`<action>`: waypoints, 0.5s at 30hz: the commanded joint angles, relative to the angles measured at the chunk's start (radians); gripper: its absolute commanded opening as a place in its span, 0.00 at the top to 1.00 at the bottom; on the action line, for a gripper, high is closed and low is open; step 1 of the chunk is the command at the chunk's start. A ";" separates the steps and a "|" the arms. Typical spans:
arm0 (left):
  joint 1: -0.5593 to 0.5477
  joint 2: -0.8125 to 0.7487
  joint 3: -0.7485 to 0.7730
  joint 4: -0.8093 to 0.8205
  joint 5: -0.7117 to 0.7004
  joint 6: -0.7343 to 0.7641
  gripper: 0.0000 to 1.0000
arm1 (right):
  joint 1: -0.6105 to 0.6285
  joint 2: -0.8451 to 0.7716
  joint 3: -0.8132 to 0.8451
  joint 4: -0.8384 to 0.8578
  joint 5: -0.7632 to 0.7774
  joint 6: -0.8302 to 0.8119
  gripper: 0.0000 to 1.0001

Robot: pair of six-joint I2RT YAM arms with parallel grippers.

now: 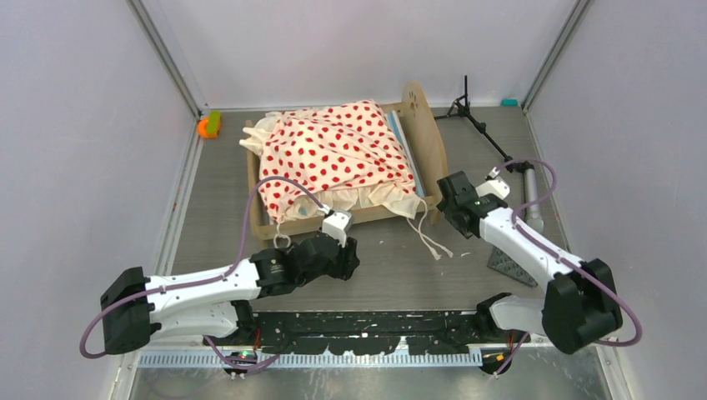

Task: Set up the pet bed
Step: Adjust the ropes at the center of the board.

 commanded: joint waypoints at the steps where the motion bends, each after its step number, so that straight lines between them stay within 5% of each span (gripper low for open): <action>1: 0.004 -0.044 0.007 -0.031 -0.071 0.004 0.50 | -0.044 0.084 0.083 0.151 -0.024 -0.093 0.30; 15: 0.020 -0.050 -0.009 -0.026 -0.058 -0.001 0.50 | -0.065 -0.115 -0.147 0.113 -0.270 -0.300 0.32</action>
